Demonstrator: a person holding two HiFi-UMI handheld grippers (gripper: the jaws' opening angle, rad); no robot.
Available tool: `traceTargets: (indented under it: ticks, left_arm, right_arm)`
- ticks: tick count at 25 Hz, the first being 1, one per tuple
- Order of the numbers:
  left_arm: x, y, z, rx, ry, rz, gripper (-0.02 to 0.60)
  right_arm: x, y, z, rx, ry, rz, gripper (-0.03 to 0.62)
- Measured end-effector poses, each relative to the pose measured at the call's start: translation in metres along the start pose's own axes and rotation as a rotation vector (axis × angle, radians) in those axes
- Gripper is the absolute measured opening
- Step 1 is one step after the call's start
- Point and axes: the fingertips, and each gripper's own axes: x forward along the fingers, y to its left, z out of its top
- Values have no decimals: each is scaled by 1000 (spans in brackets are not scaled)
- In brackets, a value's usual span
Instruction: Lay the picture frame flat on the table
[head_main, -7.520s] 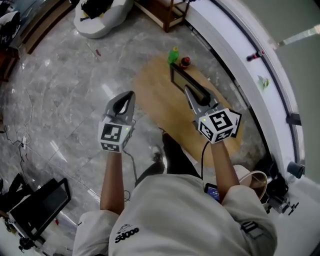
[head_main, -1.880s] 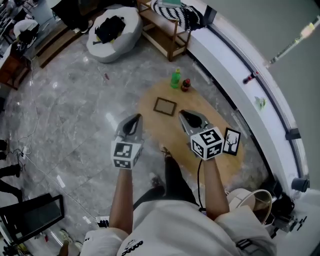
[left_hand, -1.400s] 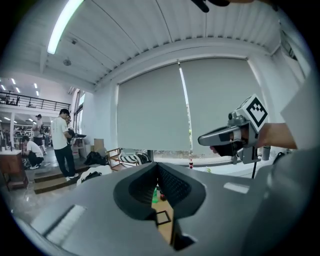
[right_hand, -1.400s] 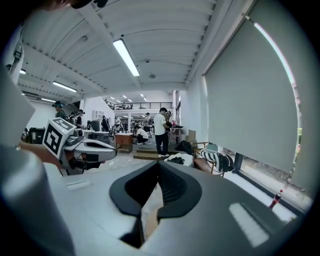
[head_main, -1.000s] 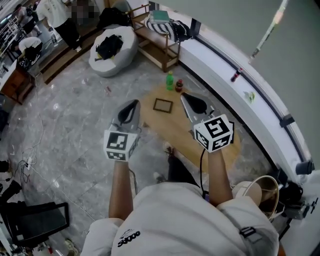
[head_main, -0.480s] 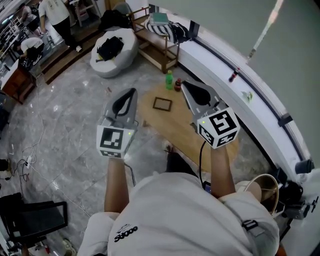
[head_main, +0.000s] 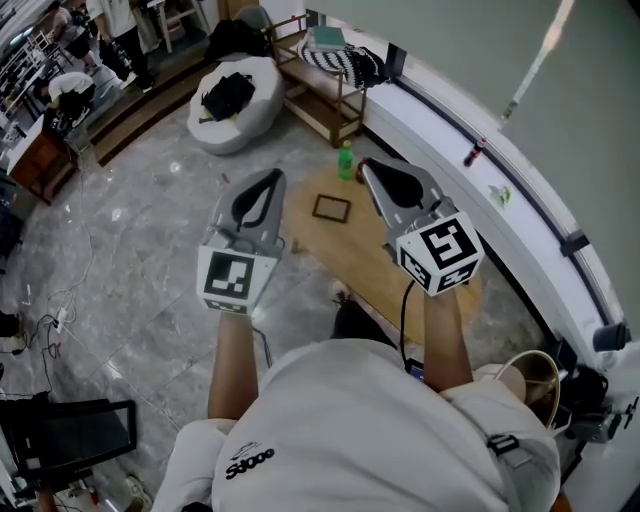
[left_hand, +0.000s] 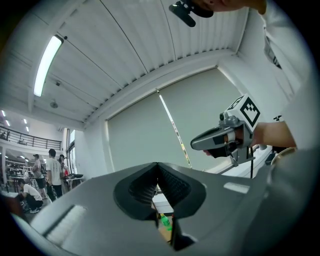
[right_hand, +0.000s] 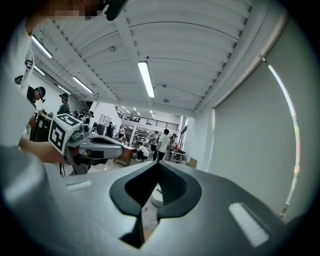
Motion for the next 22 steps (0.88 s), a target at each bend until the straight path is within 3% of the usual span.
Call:
traceTargets:
  ticks: [22]
  left_arm:
    - [14, 6, -28, -23, 68, -8, 9]
  right_arm:
    - [9, -17, -28, 47, 54, -15, 2]
